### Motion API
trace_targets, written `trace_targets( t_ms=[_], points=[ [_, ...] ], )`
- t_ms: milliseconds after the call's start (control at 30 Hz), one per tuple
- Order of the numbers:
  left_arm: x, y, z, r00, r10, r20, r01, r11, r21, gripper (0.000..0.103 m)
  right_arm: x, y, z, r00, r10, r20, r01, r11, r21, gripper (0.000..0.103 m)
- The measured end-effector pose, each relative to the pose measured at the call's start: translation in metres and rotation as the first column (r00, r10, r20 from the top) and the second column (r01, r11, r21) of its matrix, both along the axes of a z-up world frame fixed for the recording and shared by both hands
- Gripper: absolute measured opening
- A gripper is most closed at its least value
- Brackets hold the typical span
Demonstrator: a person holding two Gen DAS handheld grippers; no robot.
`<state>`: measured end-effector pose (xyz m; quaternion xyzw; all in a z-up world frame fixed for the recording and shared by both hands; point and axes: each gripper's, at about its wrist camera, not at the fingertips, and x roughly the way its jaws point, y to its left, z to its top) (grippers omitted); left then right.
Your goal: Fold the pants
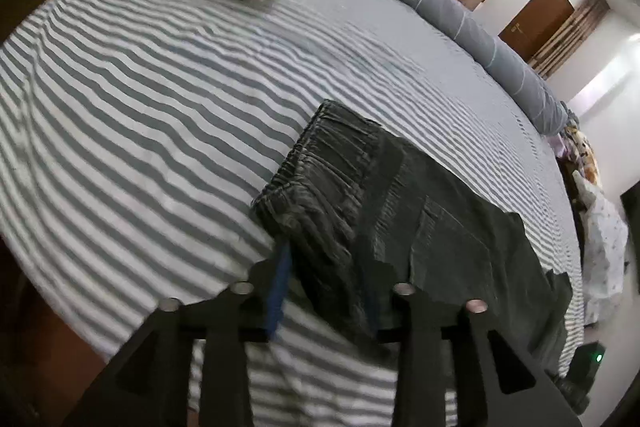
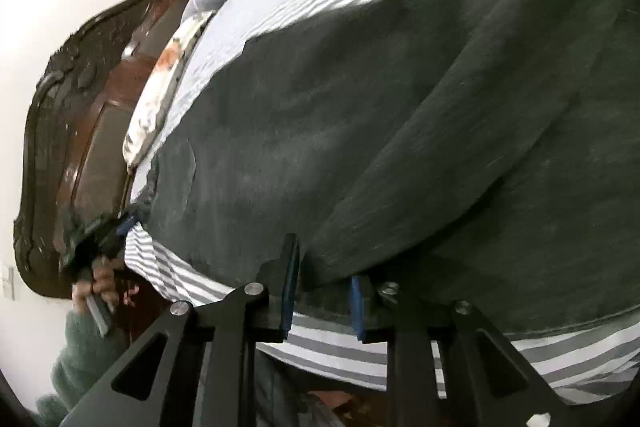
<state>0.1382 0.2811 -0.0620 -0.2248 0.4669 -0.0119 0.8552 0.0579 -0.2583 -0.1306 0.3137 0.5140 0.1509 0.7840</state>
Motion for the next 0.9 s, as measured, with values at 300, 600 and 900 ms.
trace_targets(
  t_ms=[300,600,900],
  points=[
    [-0.067,-0.113,0.049,0.947,-0.285,0.146,0.273,0.957,0.097,0.05,0.001,-0.048,-0.001,0.994,-0.104,0.019,0.102,0.992,0.075,0.023],
    [-0.099,-0.267,0.035,0.788,-0.598,0.144,0.546,0.788,0.284,0.054,-0.003,-0.07,0.001,0.99,-0.139,0.013,0.136,0.983,0.123,0.023],
    [-0.122,-0.364,0.001,0.646,-0.754,0.122,0.63,0.617,0.471,0.054,0.005,-0.074,0.006,0.99,-0.137,0.024,0.131,0.975,0.18,0.023]
  ],
)
